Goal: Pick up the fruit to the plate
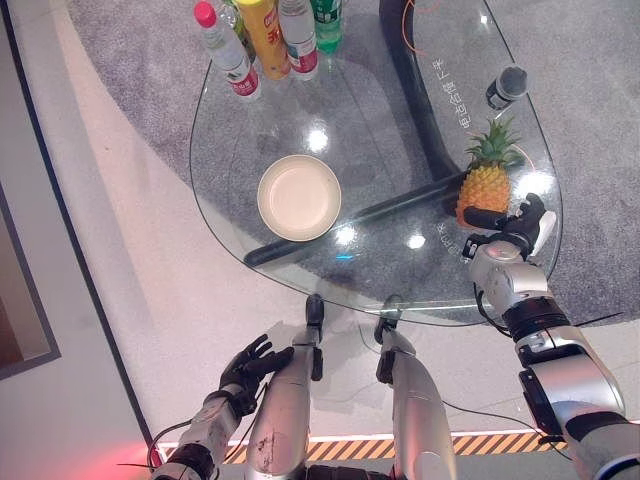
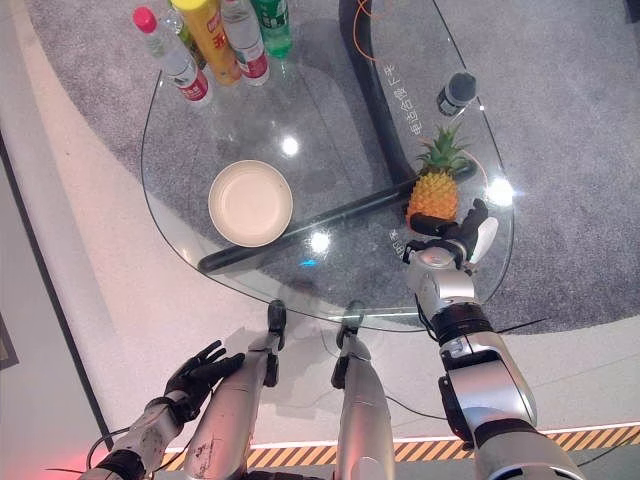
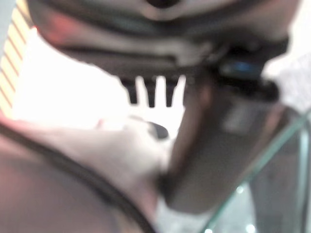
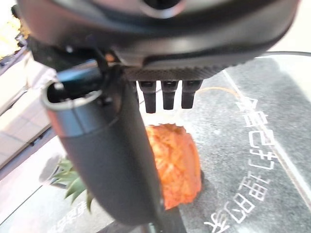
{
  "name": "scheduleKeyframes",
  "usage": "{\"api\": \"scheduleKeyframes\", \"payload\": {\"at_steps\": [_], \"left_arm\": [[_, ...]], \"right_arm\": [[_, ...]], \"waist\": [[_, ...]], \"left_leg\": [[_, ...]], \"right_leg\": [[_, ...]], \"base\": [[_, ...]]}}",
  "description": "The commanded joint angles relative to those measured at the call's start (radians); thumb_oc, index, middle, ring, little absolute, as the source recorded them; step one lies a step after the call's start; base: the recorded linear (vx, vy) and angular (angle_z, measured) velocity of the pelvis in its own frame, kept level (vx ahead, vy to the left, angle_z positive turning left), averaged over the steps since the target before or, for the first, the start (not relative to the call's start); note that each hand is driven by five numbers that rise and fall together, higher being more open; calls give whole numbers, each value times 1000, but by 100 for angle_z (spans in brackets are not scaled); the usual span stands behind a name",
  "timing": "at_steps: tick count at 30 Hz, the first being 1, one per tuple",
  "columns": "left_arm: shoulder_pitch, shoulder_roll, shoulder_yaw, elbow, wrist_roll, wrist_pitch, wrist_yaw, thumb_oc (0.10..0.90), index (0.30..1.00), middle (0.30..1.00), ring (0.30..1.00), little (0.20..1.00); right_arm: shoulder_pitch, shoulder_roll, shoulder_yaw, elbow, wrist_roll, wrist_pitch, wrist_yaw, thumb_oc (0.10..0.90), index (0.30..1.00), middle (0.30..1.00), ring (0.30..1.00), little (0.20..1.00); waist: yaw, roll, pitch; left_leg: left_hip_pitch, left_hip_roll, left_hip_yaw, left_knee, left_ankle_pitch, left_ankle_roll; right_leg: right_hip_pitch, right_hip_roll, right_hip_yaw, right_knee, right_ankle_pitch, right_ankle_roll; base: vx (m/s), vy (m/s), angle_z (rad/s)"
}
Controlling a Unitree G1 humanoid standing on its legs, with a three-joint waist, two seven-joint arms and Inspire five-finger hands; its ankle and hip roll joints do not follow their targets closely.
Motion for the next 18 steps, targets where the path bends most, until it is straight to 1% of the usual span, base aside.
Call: {"api": "scheduleKeyframes", "payload": {"at_steps": [1,4,5,8,13,16,18], "left_arm": [[50,-22,-52,19,-12,-8,-15,800,900,900,900,900],[49,-22,-54,19,-14,-7,-15,800,900,900,900,900],[49,-25,-53,19,-12,-7,-15,800,900,900,900,900],[50,-24,-57,16,-13,-2,-11,800,900,900,900,900],[54,-24,-65,6,-20,-3,-5,800,900,900,900,900],[55,-22,-66,5,-20,-3,-9,800,900,900,900,900],[60,-21,-68,1,-21,-4,-11,800,900,900,900,900]], "right_arm": [[-54,-72,13,6,20,-52,-64,800,900,900,900,900],[-58,-69,17,9,22,-58,-53,800,900,900,900,900],[-62,-70,22,10,35,-85,-35,800,900,900,900,900],[-79,-74,25,0,33,-121,-10,800,900,900,900,900],[-105,-84,25,-7,5,-142,26,800,900,900,900,900],[-119,-91,34,-3,-35,-133,63,800,900,900,900,900],[-135,-105,54,-7,-63,-109,109,800,900,900,900,900]], "waist": [[17,48,-15],[18,49,-15],[19,51,-15],[22,52,-15],[26,57,-15],[29,59,-15],[32,59,-15]], "left_leg": [[-14,-64,-10,34,-69,-6],[-15,-64,-10,34,-69,-7],[-16,-66,-11,35,-68,-7],[-16,-67,-12,35,-68,-7],[-20,-72,-13,31,-63,-8],[-20,-74,-15,31,-63,-7],[-24,-75,-18,34,-62,-6]], "right_leg": [[-19,30,-60,95,-38,11],[-19,29,-61,94,-38,11],[-22,29,-59,96,-36,12],[-22,28,-62,98,-38,12],[-23,28,-66,96,-38,12],[-23,26,-69,97,-38,12],[-26,24,-72,101,-37,12]], "base": [[0,0,0],[0,0,0],[0,0,0],[0,0,0],[0,0,0],[0,0,0],[0,0,0]]}}
